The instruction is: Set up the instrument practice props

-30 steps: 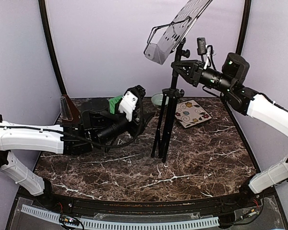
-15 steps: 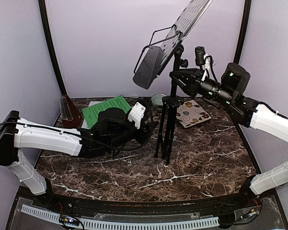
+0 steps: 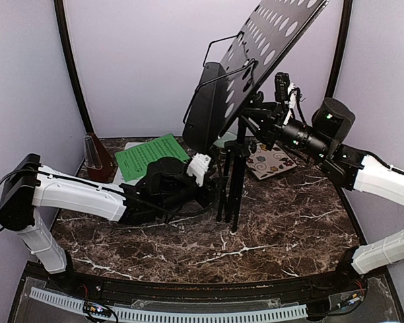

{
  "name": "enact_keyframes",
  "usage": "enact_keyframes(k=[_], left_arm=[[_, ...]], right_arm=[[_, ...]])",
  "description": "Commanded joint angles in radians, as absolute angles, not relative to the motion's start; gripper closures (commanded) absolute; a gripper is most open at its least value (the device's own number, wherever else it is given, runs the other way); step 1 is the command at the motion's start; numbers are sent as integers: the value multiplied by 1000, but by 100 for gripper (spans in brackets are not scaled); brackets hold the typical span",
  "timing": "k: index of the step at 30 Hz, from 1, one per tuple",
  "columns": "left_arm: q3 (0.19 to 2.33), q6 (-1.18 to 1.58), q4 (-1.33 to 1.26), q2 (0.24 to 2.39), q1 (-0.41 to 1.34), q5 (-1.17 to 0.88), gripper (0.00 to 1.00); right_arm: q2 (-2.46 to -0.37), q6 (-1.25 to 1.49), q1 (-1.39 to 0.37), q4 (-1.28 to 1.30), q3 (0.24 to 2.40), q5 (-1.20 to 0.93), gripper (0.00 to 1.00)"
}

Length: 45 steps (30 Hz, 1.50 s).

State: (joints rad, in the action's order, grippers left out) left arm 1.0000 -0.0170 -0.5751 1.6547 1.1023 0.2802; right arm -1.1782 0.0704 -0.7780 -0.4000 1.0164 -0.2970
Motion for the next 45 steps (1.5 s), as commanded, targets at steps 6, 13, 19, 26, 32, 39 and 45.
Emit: enact_keyframes(k=[6, 13, 19, 26, 32, 39, 45], left_arm=[[1038, -18, -614, 1669, 1103, 277, 55], [1084, -15, -585, 1706, 1103, 270, 58], [1143, 21, -541, 1747, 1103, 324, 65], [1162, 15, -490, 1758, 1104, 432, 76], [1176, -9, -461, 1765, 1103, 469, 90], [1189, -75, -464, 1775, 1103, 445, 100], [1174, -186, -502, 1780, 1101, 436, 100]], right_arm=[[-1115, 33, -800, -645, 1020, -273, 100], [-1115, 31, -801, -644, 1019, -241, 100], [-1114, 37, -803, -645, 1025, -224, 100], [-1114, 47, -803, -630, 1037, -183, 100], [-1119, 27, -802, -587, 1072, -133, 100], [-1146, -31, -804, -444, 1209, -111, 100], [-1166, -107, -803, -333, 1308, -103, 100]])
